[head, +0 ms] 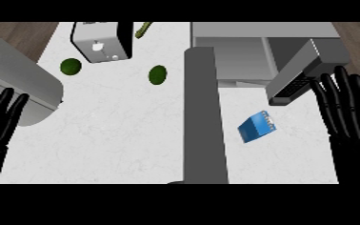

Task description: Pick up the milk, place it into the microwave and close the microwave

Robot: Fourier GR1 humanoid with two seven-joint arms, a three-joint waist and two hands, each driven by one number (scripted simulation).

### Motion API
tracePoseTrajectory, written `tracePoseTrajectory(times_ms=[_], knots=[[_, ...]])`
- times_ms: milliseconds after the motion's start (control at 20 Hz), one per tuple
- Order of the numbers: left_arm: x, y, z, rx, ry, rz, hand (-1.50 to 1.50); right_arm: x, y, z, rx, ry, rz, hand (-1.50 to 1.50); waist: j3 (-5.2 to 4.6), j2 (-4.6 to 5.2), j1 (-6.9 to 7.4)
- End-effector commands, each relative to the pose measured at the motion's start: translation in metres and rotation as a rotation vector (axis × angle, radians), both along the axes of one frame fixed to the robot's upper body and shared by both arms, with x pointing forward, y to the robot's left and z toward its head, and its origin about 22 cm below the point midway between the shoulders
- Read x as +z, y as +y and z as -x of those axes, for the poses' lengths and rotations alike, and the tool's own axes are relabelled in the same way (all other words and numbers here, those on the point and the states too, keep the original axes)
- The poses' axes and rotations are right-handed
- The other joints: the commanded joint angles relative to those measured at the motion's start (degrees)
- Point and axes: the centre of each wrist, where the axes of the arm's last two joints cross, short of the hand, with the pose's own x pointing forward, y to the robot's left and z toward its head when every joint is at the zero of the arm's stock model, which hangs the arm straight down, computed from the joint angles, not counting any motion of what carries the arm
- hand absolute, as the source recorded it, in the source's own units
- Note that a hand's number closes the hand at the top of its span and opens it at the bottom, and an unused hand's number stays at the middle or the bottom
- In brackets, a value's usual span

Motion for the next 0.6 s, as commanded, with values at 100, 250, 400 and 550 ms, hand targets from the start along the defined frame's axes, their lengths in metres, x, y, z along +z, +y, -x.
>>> tracePoseTrajectory(times_ms=[100, 250, 400, 550], knots=[[0.006, 0.017, 0.036, 0.010, -0.008, 0.004, -1.50, -0.026, -0.003, -0.008, -0.054, 0.043, 0.025, -1.50, 0.03, 0.07, 0.13], [0.003, 0.017, 0.038, 0.004, 0.014, 0.010, -1.50, -0.037, -0.001, -0.011, -0.063, 0.056, 0.047, -1.50, 0.03, 0.09, 0.01], [0.006, 0.018, 0.053, 0.010, -0.007, 0.004, -1.50, -0.063, -0.001, -0.017, -0.088, 0.106, 0.038, -1.50, 0.03, 0.09, 0.31], [0.017, 0.034, 0.053, -0.005, -0.008, 0.012, -1.50, -0.074, -0.018, -0.032, -0.168, 0.135, 0.046, -1.50, 0.03, 0.14, 0.28]])
